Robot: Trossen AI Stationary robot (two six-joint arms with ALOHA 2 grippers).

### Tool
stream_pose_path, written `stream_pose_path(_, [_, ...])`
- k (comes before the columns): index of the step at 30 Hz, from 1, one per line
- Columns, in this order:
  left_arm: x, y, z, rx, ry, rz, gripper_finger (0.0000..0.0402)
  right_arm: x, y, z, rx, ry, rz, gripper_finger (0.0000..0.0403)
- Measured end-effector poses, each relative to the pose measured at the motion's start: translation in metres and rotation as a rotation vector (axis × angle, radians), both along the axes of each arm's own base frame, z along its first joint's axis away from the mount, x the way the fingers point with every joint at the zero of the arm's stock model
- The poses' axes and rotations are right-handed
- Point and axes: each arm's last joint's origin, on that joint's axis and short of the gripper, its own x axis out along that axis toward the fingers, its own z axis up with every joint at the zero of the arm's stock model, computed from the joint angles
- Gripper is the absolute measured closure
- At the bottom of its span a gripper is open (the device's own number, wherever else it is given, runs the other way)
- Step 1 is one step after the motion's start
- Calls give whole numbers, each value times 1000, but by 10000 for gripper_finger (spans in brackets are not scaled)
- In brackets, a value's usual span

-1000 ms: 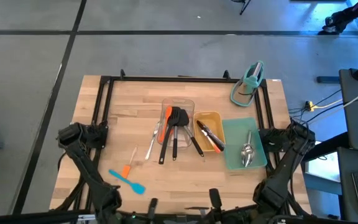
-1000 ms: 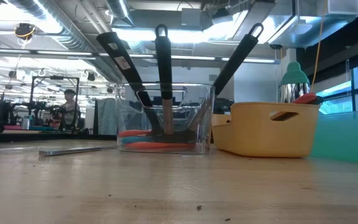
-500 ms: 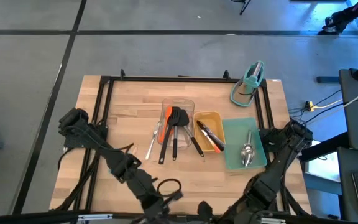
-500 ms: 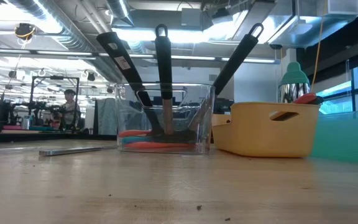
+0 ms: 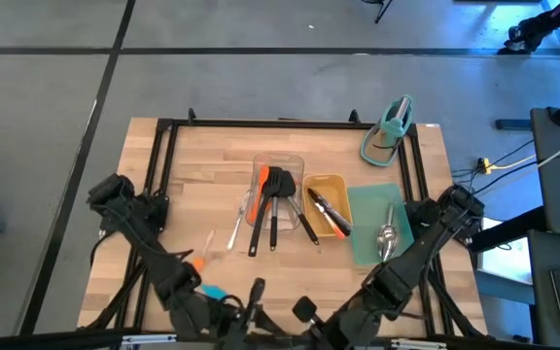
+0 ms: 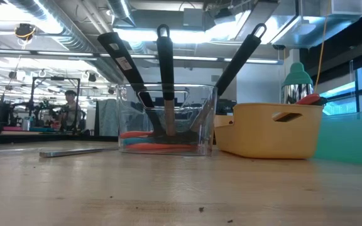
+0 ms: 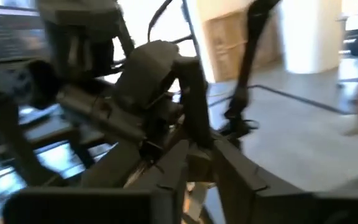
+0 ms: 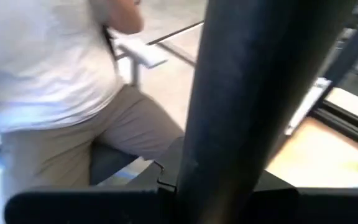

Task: Pick & Place Kitchen Items
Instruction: Put the black spatula into the transparent bin

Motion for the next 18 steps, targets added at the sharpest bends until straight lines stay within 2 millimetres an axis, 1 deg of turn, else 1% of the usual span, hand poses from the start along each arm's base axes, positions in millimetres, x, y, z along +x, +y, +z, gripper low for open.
stream_pose_path(6, [-3,-17,-6,-12,-77,98,229,9,-9,1,-19,-25,-162,349])
stream_pose_path(10, [0,-22,-12,11,-107,165,179,19,-18,-2,-45,-63,-372,349])
stream_pose_path(14, [1,-21,-14,19,-101,192,155,24,-20,-7,-59,-61,-415,349])
stream_pose_path(18, [1,-20,-11,21,-127,231,151,26,-21,-6,-50,-68,-412,349])
